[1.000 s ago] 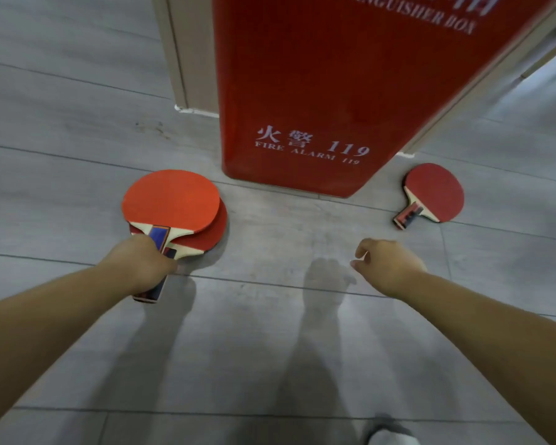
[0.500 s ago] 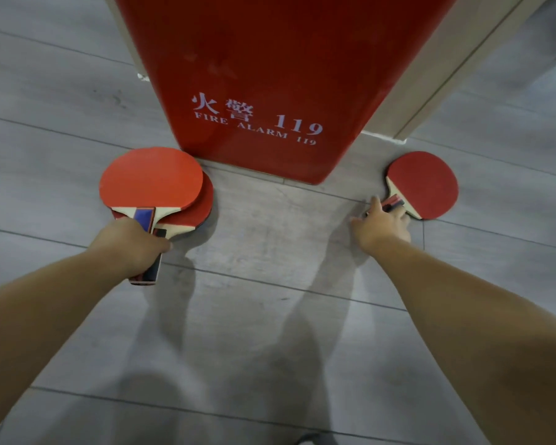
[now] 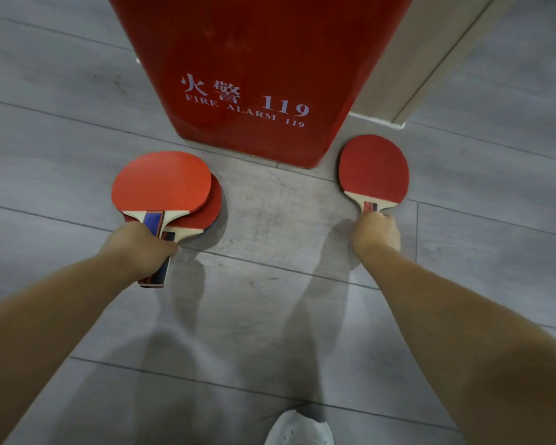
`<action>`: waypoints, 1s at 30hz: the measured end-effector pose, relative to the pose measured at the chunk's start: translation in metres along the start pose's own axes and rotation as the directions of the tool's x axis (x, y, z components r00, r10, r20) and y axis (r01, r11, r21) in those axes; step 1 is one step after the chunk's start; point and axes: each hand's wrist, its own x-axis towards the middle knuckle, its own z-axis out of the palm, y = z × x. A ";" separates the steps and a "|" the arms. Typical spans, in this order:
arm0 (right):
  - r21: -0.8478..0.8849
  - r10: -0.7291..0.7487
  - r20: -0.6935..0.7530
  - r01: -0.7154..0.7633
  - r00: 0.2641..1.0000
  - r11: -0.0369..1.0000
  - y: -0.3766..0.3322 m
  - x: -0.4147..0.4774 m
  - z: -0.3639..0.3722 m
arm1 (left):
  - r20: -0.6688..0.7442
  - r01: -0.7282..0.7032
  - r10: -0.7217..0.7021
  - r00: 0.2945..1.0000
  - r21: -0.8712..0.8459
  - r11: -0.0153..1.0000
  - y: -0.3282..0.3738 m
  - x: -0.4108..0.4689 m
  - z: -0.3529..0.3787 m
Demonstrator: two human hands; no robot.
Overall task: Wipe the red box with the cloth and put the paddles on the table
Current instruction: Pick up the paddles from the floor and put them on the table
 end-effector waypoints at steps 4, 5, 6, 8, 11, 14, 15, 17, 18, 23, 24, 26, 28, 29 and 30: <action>0.093 0.001 0.052 -0.005 0.999 0.996 0.005 -0.021 0.007 | 0.032 -0.038 0.038 0.999 -0.004 0.999 -0.008 0.002 0.000; 0.140 0.042 0.062 -0.050 0.997 0.989 0.006 -0.025 0.006 | 0.047 -0.051 0.051 0.998 0.001 0.999 -0.010 0.002 -0.001; 0.177 0.091 0.072 -0.103 0.993 0.979 0.007 -0.029 0.005 | 0.064 -0.062 0.062 0.996 0.007 0.998 -0.012 0.003 -0.002; 0.213 0.175 0.092 -0.191 0.980 0.958 0.007 -0.038 0.000 | 0.102 -0.082 0.080 0.992 0.015 0.997 -0.015 0.005 -0.005; 0.105 0.221 0.142 -0.236 0.965 0.966 0.002 -0.056 -0.008 | 0.118 -0.121 0.114 0.986 0.047 0.992 -0.021 0.009 -0.010; 0.108 0.200 0.142 -0.216 0.970 0.970 -0.008 -0.072 -0.013 | 0.118 -0.155 0.148 0.982 0.049 0.987 -0.029 0.015 -0.019; 0.062 0.153 0.132 -0.163 0.979 0.985 -0.013 -0.079 -0.016 | 0.122 -0.162 0.155 0.980 0.051 0.985 -0.031 0.017 -0.022; -0.160 0.034 0.197 -0.002 0.980 0.987 -0.026 -0.097 -0.025 | 0.139 -0.177 0.166 0.976 0.068 0.982 -0.034 0.019 -0.030; -0.261 -0.005 0.191 0.055 0.982 0.964 -0.033 -0.105 -0.032 | 0.145 -0.184 0.172 0.974 0.075 0.980 -0.035 0.019 -0.035; 0.068 0.155 0.190 -0.170 0.969 0.983 -0.043 -0.126 -0.057 | 0.183 -0.196 0.187 0.965 0.030 0.980 -0.029 -0.001 -0.067; 0.088 0.146 0.212 -0.168 0.966 0.982 -0.045 -0.131 -0.064 | 0.186 -0.204 0.197 0.963 0.021 0.979 -0.028 -0.008 -0.074; 0.076 0.126 0.250 -0.149 0.960 0.986 -0.050 -0.147 -0.078 | 0.197 -0.215 0.212 0.957 -0.007 0.977 -0.027 -0.023 -0.090; 0.085 0.100 0.270 -0.127 0.958 0.988 -0.058 -0.168 -0.096 | 0.217 -0.209 0.211 0.953 -0.035 0.977 -0.026 -0.043 -0.108; 0.095 0.089 0.271 -0.118 0.959 0.988 -0.062 -0.177 -0.107 | 0.224 -0.203 0.209 0.952 -0.046 0.978 -0.025 -0.054 -0.119; 0.101 0.088 0.261 -0.118 0.961 0.988 -0.066 -0.188 -0.118 | 0.232 -0.197 0.206 0.951 -0.061 0.978 -0.023 -0.067 -0.130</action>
